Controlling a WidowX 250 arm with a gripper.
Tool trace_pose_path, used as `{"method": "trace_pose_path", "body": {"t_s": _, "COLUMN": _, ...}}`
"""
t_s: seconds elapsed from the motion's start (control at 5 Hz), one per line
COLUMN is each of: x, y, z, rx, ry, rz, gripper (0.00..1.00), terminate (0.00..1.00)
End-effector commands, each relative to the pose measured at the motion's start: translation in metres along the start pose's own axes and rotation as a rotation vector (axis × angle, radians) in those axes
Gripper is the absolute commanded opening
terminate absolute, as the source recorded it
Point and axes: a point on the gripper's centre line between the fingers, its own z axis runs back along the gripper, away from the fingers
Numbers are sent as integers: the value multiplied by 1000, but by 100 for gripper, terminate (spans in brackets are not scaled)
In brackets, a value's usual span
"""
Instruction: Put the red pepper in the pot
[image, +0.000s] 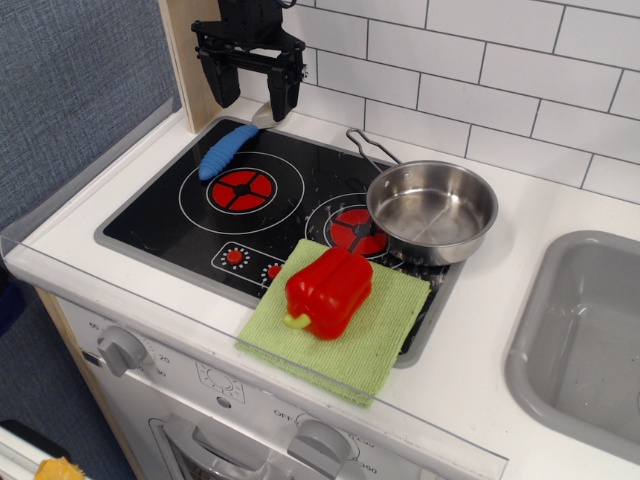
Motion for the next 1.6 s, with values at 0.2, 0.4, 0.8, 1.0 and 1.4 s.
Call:
{"method": "trace_pose_path", "body": {"t_s": 0.2, "x": -25, "y": -31, "z": 25, "rx": 5, "ry": -48, "rz": -93, "gripper": 100, "terminate": 0}}
{"method": "trace_pose_path", "body": {"t_s": 0.4, "x": -62, "y": -53, "z": 52, "rx": -35, "ry": -124, "rz": -174, "gripper": 100, "terminate": 0}}
{"method": "trace_pose_path", "body": {"t_s": 0.8, "x": -125, "y": -94, "z": 41, "rx": -118, "ry": -39, "rz": -373, "gripper": 100, "terminate": 0}}
{"method": "trace_pose_path", "body": {"t_s": 1.0, "x": -134, "y": -121, "z": 16, "rx": -128, "ry": 19, "rz": -421, "gripper": 100, "terminate": 0}}
{"method": "trace_pose_path", "body": {"t_s": 1.4, "x": -132, "y": -158, "z": -1, "rx": -66, "ry": 2, "rz": -470, "gripper": 100, "terminate": 0}}
